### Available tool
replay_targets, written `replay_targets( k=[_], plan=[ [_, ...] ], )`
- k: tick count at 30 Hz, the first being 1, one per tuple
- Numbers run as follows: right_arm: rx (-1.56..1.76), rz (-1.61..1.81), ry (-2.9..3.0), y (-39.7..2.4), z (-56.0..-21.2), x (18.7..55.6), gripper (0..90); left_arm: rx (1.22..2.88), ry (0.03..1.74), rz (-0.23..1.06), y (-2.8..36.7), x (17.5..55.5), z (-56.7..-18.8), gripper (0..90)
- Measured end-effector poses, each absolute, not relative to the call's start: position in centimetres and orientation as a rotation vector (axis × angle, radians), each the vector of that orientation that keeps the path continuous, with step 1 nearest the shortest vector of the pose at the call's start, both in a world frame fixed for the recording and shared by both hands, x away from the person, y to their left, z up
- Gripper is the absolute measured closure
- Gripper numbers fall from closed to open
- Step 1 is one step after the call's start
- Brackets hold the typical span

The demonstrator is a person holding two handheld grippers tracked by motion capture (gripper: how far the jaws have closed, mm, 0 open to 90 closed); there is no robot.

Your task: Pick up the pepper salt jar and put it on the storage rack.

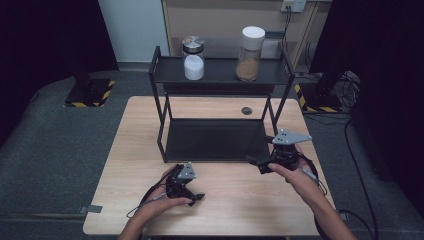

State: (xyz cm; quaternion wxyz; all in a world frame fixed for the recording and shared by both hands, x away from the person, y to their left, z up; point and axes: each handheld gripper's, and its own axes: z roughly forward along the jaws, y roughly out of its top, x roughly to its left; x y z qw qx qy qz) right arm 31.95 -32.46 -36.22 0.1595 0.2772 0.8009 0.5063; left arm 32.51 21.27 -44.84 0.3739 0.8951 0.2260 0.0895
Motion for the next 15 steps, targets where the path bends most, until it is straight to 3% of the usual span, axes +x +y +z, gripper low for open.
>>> replay_targets(
  k=[15],
  plan=[
    [0.889,1.241,2.429,-34.3,-42.4,30.4,3.6,2.291,0.586,0.232,21.2,32.4,-44.8,0.0]
  ],
)
